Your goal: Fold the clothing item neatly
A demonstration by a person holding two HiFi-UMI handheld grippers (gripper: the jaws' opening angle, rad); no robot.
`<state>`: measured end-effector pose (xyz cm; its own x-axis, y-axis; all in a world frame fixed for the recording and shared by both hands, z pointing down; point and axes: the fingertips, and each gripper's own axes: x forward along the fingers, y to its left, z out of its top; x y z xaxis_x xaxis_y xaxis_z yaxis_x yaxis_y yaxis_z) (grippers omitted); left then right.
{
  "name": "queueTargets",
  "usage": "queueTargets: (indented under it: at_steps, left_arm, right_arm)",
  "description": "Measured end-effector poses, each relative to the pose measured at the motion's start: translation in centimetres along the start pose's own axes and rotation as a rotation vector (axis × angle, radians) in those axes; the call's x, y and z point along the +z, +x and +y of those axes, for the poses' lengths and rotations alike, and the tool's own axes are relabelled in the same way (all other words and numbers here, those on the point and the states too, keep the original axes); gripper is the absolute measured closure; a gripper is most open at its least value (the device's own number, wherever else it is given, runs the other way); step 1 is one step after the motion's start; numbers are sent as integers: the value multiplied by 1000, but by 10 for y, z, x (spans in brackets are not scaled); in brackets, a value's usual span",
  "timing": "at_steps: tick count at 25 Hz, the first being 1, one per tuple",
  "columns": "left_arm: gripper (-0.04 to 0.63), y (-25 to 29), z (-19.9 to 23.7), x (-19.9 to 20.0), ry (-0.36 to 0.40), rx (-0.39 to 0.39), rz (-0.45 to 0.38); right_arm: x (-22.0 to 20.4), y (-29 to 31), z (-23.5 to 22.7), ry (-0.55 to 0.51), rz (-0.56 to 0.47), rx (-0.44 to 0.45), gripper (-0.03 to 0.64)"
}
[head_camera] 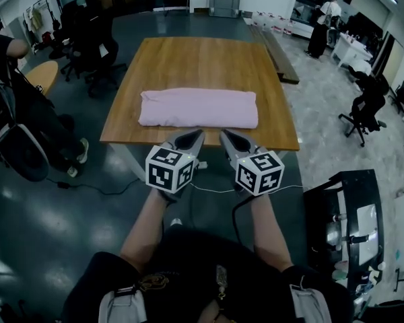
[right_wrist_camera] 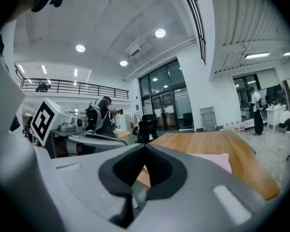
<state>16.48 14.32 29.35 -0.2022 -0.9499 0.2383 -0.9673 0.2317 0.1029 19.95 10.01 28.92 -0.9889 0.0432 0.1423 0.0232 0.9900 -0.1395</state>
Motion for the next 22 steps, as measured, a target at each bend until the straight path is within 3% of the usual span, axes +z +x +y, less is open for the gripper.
queueTargets:
  at_steps: [22]
  left_arm:
    - [588, -8, -33, 16, 51, 46, -86]
  right_arm:
    - [21, -30, 7, -62, -68, 51, 615]
